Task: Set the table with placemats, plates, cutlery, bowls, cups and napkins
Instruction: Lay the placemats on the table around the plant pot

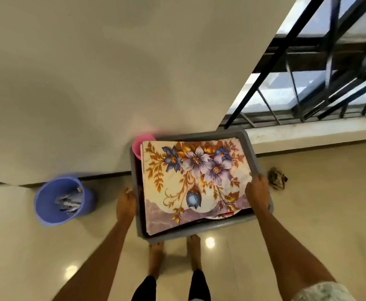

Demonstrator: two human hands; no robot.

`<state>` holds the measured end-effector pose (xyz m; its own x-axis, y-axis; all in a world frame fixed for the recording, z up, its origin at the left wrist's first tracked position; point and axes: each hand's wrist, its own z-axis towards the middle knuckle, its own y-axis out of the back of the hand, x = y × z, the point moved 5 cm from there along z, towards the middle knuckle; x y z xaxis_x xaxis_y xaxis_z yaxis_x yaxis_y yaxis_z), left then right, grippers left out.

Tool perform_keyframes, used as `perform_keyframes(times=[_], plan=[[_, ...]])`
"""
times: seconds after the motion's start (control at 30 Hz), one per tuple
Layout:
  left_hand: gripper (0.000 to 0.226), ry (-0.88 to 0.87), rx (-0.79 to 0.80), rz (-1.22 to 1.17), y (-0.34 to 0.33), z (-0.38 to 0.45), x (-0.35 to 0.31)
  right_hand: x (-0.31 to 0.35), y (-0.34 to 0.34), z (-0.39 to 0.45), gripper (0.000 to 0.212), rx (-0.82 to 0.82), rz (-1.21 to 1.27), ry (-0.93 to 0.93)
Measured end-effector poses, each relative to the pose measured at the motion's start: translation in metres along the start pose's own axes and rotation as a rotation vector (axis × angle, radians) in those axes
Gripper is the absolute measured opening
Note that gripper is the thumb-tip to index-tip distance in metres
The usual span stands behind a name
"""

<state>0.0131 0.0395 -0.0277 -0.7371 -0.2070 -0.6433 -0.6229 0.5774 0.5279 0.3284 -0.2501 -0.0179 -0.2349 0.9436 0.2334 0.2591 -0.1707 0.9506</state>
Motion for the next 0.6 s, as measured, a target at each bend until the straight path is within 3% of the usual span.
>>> perform_keyframes(times=[0.1,0.2,0.47,0.6], plan=[[0.036,0.066,-0.029,-0.025,-0.011,0.008,0.004,-0.014,0.002,0.035,0.034,-0.064,0.033,-0.055],[0.043,0.11,-0.084,-0.069,-0.026,0.01,0.001,-0.021,-0.003,0.061,0.037,-0.012,0.148,-0.117],[0.019,0.088,-0.207,0.072,-0.037,0.03,-0.008,-0.037,-0.028,0.095,0.048,0.086,0.257,-0.163],[0.024,0.105,-0.247,-0.002,-0.029,0.019,-0.011,-0.041,-0.021,0.087,0.046,0.056,0.338,-0.196]])
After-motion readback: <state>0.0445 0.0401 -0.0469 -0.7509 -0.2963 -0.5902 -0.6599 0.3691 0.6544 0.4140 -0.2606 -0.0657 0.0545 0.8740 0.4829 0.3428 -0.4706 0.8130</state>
